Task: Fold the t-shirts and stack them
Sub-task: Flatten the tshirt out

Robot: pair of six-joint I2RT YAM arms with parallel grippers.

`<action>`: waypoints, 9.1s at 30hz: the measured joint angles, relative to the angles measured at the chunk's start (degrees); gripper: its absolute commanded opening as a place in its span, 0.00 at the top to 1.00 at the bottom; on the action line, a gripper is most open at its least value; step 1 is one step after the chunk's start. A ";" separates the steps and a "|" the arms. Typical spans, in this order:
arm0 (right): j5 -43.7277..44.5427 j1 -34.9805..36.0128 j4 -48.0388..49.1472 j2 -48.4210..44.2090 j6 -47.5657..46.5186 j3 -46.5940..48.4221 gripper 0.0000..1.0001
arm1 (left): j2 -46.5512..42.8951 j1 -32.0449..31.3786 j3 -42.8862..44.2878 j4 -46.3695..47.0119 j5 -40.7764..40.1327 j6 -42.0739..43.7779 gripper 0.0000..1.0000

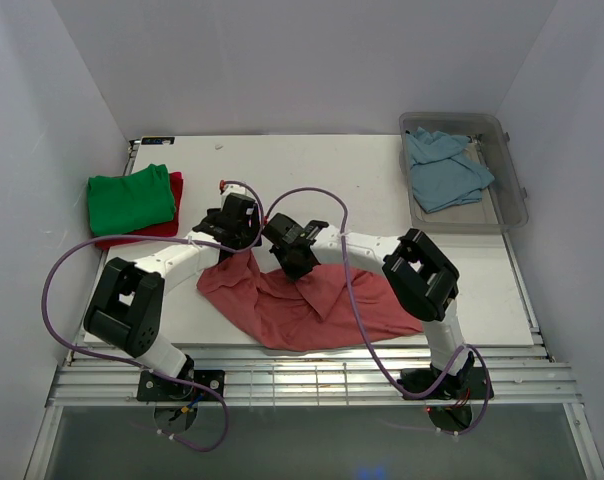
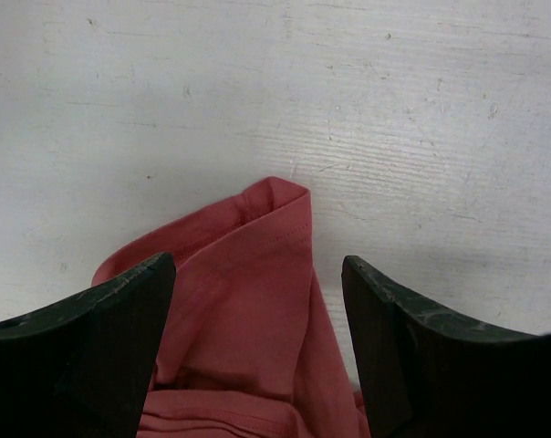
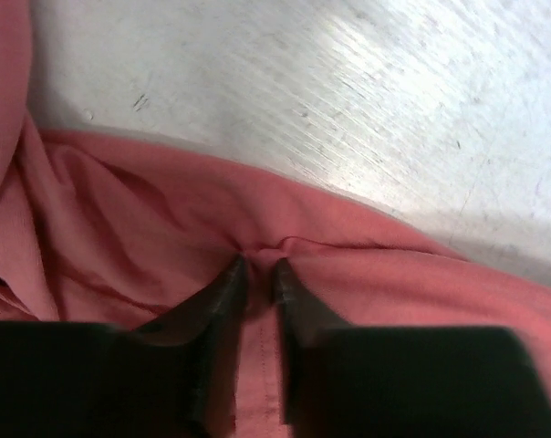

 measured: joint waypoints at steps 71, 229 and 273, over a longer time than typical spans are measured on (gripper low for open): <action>16.39 -13.53 -11.93 -25.22 -1.95 -12.07 0.89 | -8.87 11.50 5.70 -2.84 -2.10 4.11 1.00; -13.35 -32.83 0.28 -39.15 8.26 -46.99 0.92 | 4.98 13.44 1.42 -23.30 27.06 -6.99 1.00; -3.34 -45.81 -8.96 -33.11 1.97 -40.06 0.92 | -4.02 14.91 6.32 -30.91 19.47 -7.08 1.00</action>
